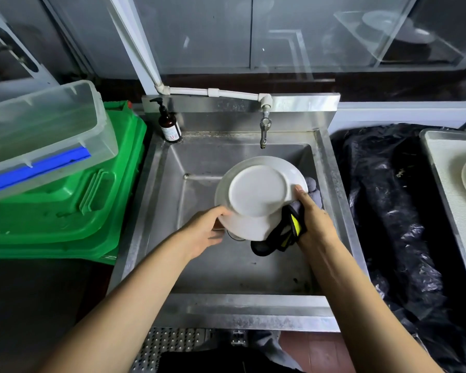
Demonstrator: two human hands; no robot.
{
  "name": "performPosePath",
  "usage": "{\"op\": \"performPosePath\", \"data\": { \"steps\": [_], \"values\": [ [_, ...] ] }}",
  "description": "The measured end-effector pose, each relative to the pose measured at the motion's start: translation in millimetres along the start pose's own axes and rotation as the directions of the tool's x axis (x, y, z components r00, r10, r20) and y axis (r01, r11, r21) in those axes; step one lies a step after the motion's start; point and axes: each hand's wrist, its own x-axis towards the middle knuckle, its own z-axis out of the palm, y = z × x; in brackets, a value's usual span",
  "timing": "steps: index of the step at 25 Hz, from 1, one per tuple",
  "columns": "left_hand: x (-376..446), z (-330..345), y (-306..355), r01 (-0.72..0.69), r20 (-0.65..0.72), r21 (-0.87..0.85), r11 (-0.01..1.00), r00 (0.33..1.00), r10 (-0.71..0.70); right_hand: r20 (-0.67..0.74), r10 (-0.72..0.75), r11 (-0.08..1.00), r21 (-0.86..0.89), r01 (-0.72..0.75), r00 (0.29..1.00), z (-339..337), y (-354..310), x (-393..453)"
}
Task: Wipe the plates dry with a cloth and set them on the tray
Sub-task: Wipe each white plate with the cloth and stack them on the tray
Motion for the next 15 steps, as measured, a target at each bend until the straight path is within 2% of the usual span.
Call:
{"op": "performPosePath", "data": {
  "steps": [3, 6, 8, 12, 13, 15],
  "values": [
    [-2, 2, 1, 0.017, 0.125, -0.342, 0.940, 0.992, 0.027, 0.102, 0.008, 0.987, 0.156, -0.024, 0.995, 1, 2, -4],
    [-7, 6, 6, -0.010, 0.212, -0.565, 0.825, 0.965, 0.157, 0.159, 0.125, 0.926, 0.336, -0.173, 0.979, 4, 5, -11],
    [-11, 9, 9, -0.013, 0.235, -0.621, 0.783, 0.951, 0.202, 0.182, 0.191, 0.889, 0.384, -0.248, 0.965, 5, 7, -14],
    [-16, 15, 11, -0.030, 0.237, -0.620, 0.784, 0.945, 0.223, 0.163, 0.191, 0.900, 0.364, -0.239, 0.968, 5, 12, -11],
    [-17, 16, 11, -0.036, 0.226, -0.617, 0.786, 0.949, 0.221, 0.160, 0.167, 0.922, 0.325, -0.212, 0.973, 3, 15, -9],
    [-19, 15, 14, -0.051, 0.214, -0.604, 0.795, 0.951, 0.224, 0.070, 0.129, 0.982, 0.131, -0.138, 0.989, 1, 19, -7]
  ]
}}
